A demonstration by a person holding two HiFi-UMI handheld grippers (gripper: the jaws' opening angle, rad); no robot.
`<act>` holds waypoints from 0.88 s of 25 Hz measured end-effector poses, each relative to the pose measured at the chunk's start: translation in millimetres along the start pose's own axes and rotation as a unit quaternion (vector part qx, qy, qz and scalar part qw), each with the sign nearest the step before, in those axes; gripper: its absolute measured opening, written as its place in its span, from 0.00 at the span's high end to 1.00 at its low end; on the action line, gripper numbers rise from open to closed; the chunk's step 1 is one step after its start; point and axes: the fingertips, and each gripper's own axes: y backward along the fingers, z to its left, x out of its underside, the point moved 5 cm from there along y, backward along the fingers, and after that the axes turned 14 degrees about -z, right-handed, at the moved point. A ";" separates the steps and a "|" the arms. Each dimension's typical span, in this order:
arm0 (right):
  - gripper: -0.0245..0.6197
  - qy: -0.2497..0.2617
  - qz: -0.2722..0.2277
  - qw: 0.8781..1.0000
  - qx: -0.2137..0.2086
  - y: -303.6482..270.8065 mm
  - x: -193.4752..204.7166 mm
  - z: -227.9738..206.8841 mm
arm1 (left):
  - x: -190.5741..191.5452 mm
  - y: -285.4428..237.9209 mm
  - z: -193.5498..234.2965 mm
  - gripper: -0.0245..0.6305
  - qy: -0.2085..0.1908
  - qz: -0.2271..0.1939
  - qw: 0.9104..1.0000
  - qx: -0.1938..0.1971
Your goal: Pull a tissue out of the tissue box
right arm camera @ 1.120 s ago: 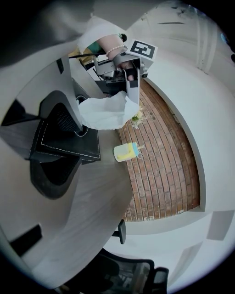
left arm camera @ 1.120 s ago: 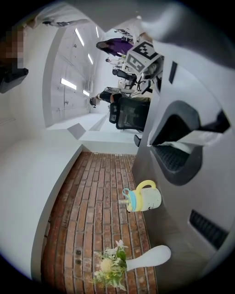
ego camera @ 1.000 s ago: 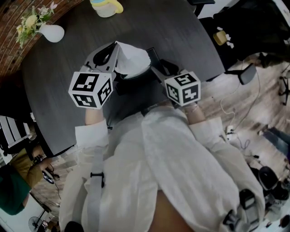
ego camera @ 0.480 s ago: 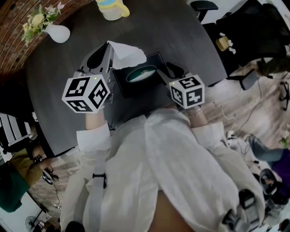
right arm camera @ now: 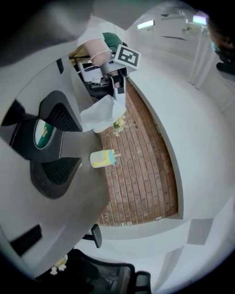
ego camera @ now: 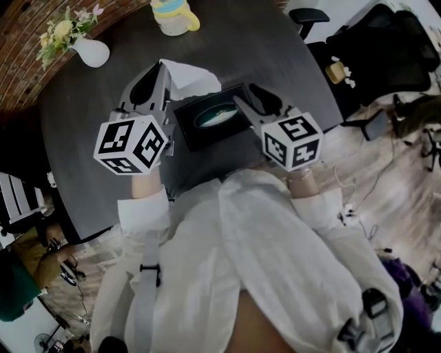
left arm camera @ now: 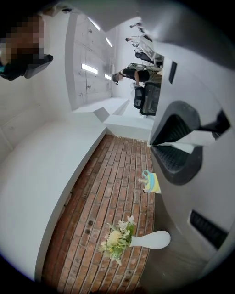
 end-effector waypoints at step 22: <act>0.94 0.014 -0.113 0.992 -0.050 14.3 -67.1 34.7 | -6.5 19.4 -19.0 0.95 -0.001 -0.051 0.998 0.022</act>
